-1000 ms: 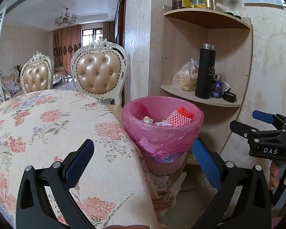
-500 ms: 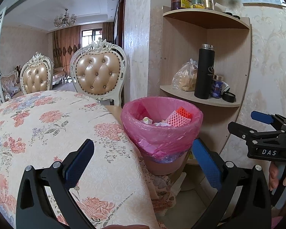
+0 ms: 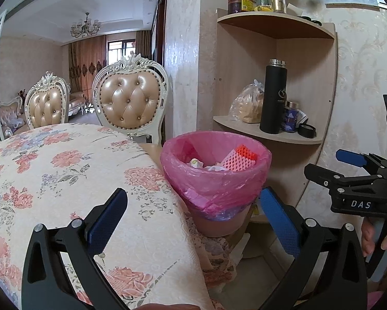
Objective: Collect trash
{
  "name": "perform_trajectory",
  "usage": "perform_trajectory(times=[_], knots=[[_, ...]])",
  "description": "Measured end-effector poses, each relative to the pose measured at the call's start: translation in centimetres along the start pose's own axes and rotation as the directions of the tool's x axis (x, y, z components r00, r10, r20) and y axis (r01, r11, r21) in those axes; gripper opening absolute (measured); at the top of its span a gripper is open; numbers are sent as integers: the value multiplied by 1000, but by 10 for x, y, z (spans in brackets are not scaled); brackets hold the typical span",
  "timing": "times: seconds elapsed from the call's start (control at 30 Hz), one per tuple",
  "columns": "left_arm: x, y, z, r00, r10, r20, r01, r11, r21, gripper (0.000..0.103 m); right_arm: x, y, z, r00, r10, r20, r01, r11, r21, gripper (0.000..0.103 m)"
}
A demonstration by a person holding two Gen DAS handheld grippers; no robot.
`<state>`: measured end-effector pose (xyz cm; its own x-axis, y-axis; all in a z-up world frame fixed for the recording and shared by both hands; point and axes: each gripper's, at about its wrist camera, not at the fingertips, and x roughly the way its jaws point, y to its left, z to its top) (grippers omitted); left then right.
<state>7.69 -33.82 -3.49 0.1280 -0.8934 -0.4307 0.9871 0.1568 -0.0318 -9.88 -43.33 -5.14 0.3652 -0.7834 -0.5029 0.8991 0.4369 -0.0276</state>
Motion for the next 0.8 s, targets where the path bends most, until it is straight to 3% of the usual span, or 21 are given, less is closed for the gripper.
perform_trajectory(times=[0.5,0.8], knots=[[0,-1,-3,999,-46,-29,46,999,-21,97,1,-1,-1,1000,3,-6,-3,1000,8,99],[1,5,-3,1000,-4,-14,3,1000,-29,97,3,-5,-2,1000,5,-13,-5,1000,23,99]])
